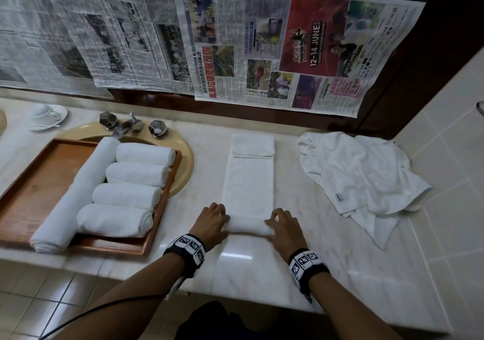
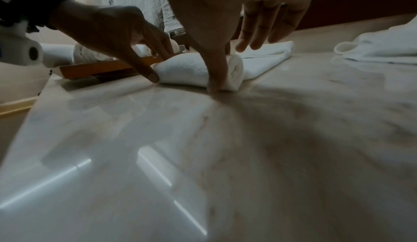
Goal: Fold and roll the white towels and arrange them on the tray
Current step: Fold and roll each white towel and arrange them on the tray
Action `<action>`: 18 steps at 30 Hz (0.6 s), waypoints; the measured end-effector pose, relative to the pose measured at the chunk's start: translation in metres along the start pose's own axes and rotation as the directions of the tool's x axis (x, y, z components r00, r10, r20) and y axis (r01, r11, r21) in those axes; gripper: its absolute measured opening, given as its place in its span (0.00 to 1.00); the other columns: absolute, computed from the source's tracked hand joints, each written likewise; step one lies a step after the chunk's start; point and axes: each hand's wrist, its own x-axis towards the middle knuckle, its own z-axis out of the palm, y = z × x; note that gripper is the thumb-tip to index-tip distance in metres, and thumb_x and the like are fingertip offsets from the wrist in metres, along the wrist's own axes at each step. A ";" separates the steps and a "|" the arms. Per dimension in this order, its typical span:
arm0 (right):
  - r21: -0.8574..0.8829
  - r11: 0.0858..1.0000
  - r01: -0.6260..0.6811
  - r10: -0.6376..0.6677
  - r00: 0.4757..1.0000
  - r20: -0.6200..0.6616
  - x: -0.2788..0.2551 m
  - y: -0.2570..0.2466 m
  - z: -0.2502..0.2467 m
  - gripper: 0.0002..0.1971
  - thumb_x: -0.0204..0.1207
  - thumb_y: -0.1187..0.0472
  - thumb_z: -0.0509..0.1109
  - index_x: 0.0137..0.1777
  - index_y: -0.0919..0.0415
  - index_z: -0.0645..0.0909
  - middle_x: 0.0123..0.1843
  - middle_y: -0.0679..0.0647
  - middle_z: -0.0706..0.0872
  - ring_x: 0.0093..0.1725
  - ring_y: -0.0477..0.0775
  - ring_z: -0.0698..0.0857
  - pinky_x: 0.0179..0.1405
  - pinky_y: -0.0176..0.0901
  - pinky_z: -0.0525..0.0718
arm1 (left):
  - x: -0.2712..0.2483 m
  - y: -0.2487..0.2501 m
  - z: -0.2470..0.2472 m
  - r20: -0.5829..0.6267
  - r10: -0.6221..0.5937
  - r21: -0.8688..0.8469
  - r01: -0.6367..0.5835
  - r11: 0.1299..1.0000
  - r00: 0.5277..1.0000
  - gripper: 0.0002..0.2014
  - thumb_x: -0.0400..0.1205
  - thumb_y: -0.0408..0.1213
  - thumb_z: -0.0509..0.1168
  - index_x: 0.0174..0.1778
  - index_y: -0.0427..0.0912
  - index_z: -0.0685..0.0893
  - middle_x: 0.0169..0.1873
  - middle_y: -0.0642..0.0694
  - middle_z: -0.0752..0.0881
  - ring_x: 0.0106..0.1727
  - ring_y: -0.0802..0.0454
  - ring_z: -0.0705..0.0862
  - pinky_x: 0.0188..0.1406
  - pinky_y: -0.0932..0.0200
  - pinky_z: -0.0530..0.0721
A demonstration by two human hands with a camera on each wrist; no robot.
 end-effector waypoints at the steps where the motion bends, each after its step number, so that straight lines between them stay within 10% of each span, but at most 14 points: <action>1: -0.004 1.000 0.007 -0.007 1.000 0.017 0.000 0.000 0.000 0.19 0.63 0.58 0.82 0.55 0.53 0.87 0.57 0.51 0.80 0.54 0.57 0.80 0.48 0.48 0.76 | -0.001 -0.001 -0.001 0.016 0.005 -0.026 -0.005 1.000 1.000 0.16 0.75 0.46 0.71 0.55 0.41 0.87 0.55 0.44 0.80 0.56 0.43 0.77 0.53 0.51 0.76; 8: 0.080 0.991 -0.109 0.085 0.962 0.259 0.007 0.007 -0.017 0.21 0.79 0.48 0.69 0.71 0.50 0.79 0.65 0.48 0.81 0.64 0.53 0.79 0.65 0.45 0.72 | 0.005 -0.012 -0.007 0.168 -0.067 -0.268 0.111 0.957 0.983 0.19 0.80 0.47 0.68 0.65 0.43 0.82 0.60 0.44 0.81 0.61 0.45 0.80 0.60 0.56 0.75; 14: 0.297 0.879 -0.373 0.333 0.926 0.179 0.016 0.005 -0.015 0.12 0.78 0.51 0.71 0.54 0.50 0.72 0.48 0.47 0.85 0.49 0.56 0.85 0.49 0.46 0.80 | 0.015 -0.010 -0.008 0.098 -0.249 -0.443 0.266 0.856 0.963 0.13 0.81 0.38 0.68 0.58 0.48 0.72 0.45 0.44 0.88 0.45 0.45 0.83 0.43 0.56 0.77; 18: 0.190 0.941 -0.279 0.291 0.956 -0.040 0.015 -0.005 -0.007 0.06 0.78 0.61 0.70 0.45 0.49 0.76 0.50 0.46 0.80 0.49 0.54 0.82 0.45 0.48 0.79 | 0.015 -0.001 -0.003 -0.026 -0.278 -0.379 0.247 0.892 0.960 0.10 0.82 0.34 0.65 0.54 0.52 0.75 0.49 0.50 0.84 0.45 0.43 0.84 0.44 0.51 0.80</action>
